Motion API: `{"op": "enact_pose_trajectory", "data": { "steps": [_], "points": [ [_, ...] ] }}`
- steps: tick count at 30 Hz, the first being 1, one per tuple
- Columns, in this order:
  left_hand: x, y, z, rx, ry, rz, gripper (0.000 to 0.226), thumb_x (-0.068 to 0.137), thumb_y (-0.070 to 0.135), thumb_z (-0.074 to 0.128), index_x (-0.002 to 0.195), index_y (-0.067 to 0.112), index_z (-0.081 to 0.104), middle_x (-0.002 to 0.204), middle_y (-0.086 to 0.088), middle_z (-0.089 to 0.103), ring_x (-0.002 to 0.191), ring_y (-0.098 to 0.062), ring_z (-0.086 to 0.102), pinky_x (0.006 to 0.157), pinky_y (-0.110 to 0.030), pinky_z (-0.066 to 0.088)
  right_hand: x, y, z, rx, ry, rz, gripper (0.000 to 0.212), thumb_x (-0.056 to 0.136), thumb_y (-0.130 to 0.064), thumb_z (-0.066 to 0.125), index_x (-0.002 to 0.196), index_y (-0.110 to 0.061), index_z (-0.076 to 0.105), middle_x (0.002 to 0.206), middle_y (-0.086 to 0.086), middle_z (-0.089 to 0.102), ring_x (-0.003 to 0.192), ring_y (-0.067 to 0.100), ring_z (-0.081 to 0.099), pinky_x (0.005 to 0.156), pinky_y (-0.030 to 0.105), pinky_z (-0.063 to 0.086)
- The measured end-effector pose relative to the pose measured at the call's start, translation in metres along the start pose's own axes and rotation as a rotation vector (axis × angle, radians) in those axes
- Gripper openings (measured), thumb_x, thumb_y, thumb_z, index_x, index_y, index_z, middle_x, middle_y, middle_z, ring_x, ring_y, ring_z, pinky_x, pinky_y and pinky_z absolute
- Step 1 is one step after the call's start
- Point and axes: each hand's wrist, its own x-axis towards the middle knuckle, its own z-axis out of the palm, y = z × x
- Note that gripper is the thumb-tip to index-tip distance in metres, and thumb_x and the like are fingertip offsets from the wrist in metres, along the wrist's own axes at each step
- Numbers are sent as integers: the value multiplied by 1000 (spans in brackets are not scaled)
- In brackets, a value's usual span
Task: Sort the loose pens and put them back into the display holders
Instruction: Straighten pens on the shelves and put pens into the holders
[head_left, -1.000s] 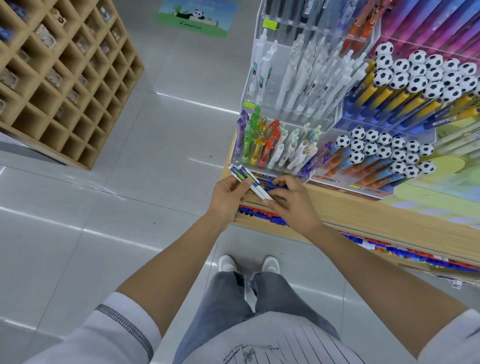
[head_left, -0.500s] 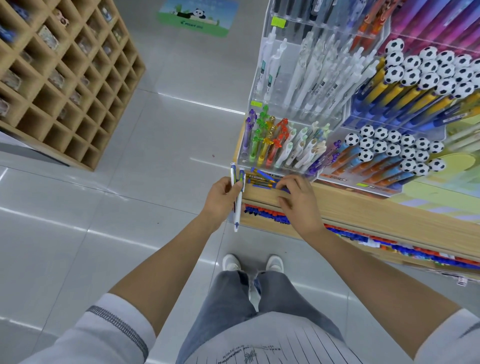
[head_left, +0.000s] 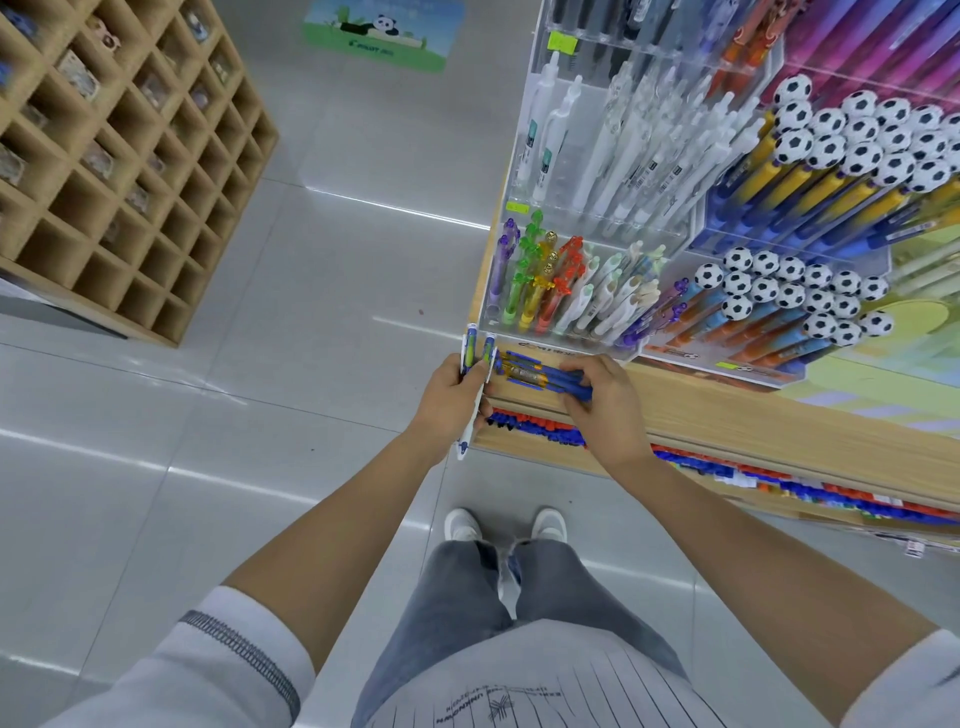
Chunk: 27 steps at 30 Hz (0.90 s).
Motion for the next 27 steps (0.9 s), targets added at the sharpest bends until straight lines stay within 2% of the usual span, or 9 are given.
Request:
{"op": "enact_pose_trajectory", "data": {
  "steps": [6,10,14,17,21,27],
  "points": [
    [2,-3,-3,55,-41,59,7,94,17,60,95,15,52,74,-9,59,53,-14,53,48,-29,45,6,2,-4,-24,-46,22,35,75,2,72,108,-8,69,103,6,64,96,22,59,89,34,50],
    [3,-4,-3,76,-35,62,14,91,15,64,100,14,54,75,-8,60,54,-13,54,48,-26,46,7,1,-6,-73,-81,19,31,75,-5,75,105,-14,71,99,2,62,97,19,53,82,24,41],
    [3,-4,-3,93,-36,70,15,90,14,65,100,16,53,76,-7,59,52,-11,53,50,-26,48,7,-1,-6,-100,-118,36,30,75,-10,75,105,-12,69,101,4,60,96,20,52,83,27,43],
    [3,-4,-3,98,-40,70,16,90,13,65,100,17,53,74,-6,59,54,-12,53,52,-27,49,5,-1,-8,-68,-175,65,31,76,-10,73,106,-13,66,103,1,60,90,16,53,79,24,43],
    [5,-4,-3,135,-27,71,19,91,13,64,106,14,53,78,-7,61,55,-13,54,54,-27,51,7,1,-12,-33,-211,57,29,75,-10,74,102,-17,67,93,-8,57,82,9,51,71,20,41],
    [5,-4,-2,143,-17,71,20,91,14,64,108,13,53,83,-9,62,59,-14,55,57,-29,52,5,2,-7,-53,-194,45,29,71,-9,76,97,-13,65,91,-5,56,80,11,51,68,21,40]
  ]
}}
